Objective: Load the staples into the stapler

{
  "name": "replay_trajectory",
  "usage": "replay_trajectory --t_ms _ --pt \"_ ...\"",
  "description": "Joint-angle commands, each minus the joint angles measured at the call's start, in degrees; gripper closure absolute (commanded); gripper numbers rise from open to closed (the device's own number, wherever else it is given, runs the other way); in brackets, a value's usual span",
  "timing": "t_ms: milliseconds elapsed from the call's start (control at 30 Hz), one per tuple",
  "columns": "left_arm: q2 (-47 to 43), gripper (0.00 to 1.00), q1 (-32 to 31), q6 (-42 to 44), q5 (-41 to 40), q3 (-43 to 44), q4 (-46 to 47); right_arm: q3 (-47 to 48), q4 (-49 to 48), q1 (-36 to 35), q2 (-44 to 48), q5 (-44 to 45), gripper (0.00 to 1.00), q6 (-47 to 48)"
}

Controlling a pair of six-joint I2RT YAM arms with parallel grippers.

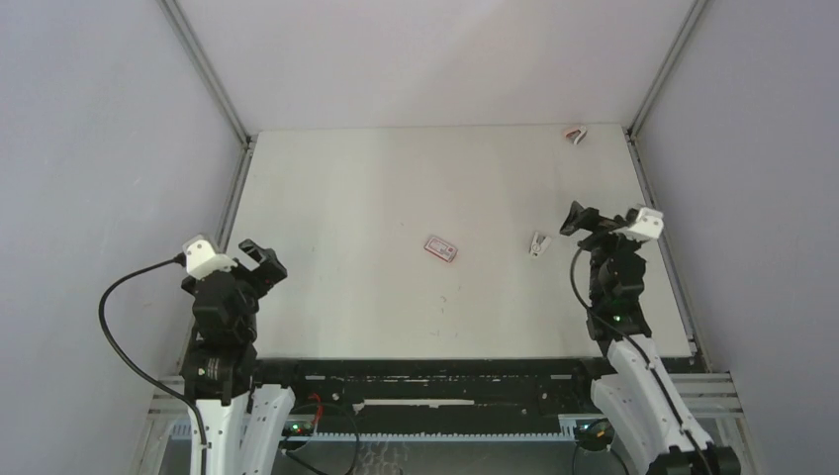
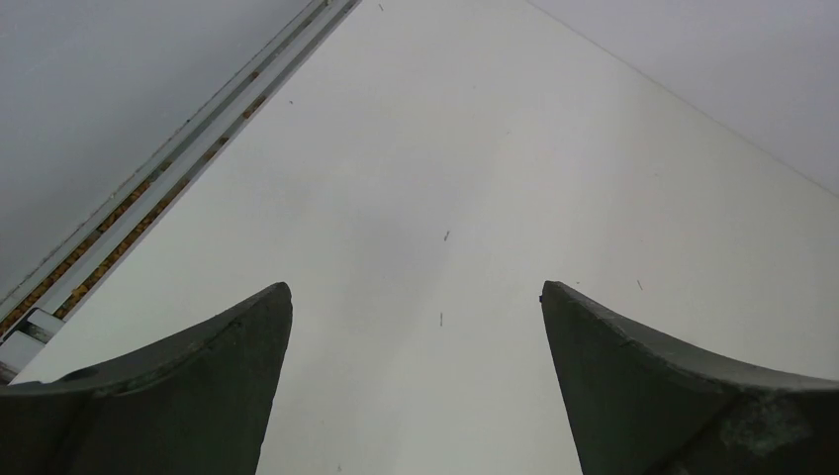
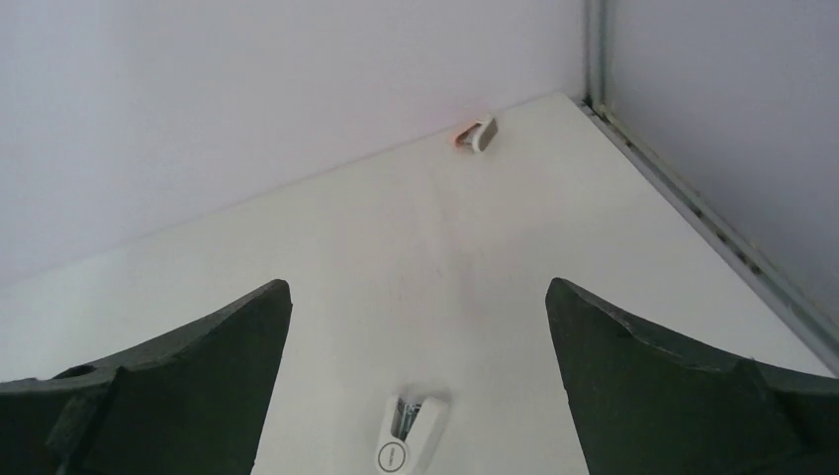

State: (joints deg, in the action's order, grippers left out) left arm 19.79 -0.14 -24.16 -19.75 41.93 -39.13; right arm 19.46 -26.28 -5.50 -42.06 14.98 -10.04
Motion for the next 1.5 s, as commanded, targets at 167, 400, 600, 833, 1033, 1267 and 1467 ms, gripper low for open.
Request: replay_trajectory --t_ms 167,400,600,833,1033,1267,1467 --pt "7.29 0.00 -0.11 2.12 5.31 4.28 2.82 3.65 17.77 12.08 9.58 -12.43 0.00 -19.57" --pt "13.60 0.00 -0.07 7.61 8.08 10.97 5.81 18.63 25.14 12.57 -8.26 -17.02 0.03 -13.24" --pt "9.95 0.00 -0.12 10.43 5.46 8.59 9.38 39.08 36.09 12.79 -31.82 -15.88 0.13 -11.32" --pt "8.00 0.00 0.33 10.86 5.79 5.98 10.25 62.44 41.42 13.71 -58.35 -11.20 0.15 -11.67" --pt "9.07 0.00 2.13 10.21 6.34 6.05 9.76 80.21 45.23 14.30 -75.89 -9.44 0.19 -15.16" --pt "9.00 0.00 3.97 9.42 7.27 5.84 10.07 103.90 51.67 14.74 -94.49 -9.79 0.34 -17.94" --pt "9.13 0.00 4.96 9.20 7.79 5.86 10.12 112.29 50.85 15.15 -103.20 -11.78 0.44 -20.95"
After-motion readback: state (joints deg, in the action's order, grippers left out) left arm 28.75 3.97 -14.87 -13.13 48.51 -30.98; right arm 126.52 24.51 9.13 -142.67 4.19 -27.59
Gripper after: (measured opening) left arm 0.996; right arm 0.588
